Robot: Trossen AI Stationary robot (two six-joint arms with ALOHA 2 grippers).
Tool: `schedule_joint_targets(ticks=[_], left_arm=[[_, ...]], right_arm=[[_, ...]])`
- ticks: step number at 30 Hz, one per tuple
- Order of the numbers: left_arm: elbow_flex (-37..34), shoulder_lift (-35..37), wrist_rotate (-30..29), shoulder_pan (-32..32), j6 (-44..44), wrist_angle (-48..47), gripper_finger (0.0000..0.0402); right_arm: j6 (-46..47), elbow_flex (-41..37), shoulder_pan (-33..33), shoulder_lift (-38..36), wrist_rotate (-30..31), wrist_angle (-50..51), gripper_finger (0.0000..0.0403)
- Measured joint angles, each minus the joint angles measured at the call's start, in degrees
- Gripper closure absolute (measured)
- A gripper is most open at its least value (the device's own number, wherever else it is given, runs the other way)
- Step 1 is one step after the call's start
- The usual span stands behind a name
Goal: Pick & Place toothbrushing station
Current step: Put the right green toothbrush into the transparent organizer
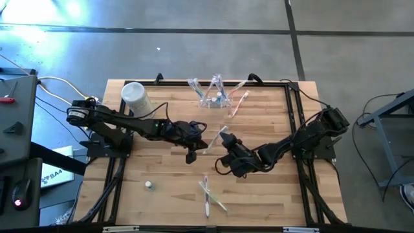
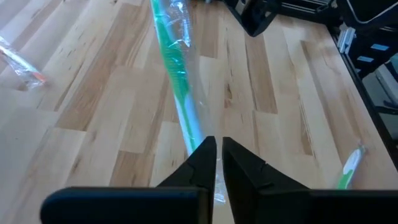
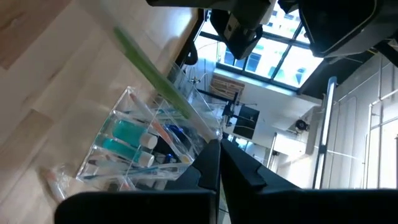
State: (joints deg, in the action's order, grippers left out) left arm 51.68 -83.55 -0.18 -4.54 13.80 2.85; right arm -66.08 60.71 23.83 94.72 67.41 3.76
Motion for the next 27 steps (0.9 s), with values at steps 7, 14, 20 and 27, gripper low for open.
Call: schedule_joint_targets(ticks=[7,14,20,27], left_arm=[[0.0,0.0,-0.18,0.0,-0.71,0.02,0.0355],[0.02,-0.02,-0.2,0.0,-1.55,0.43,0.0281],[0.02,-0.02,-0.92,0.0,-1.57,0.49,0.0195],[0.04,-0.02,-5.5,0.02,-1.57,3.35,0.0145]], right_arm=[[0.02,0.0,0.0,0.0,0.14,0.01,0.0401],[0.02,0.0,0.0,0.0,0.11,0.03,0.0401],[0.02,0.0,0.0,0.0,0.03,0.03,0.0401],[-0.11,0.0,-0.35,0.0,-0.05,-0.19,0.04]])
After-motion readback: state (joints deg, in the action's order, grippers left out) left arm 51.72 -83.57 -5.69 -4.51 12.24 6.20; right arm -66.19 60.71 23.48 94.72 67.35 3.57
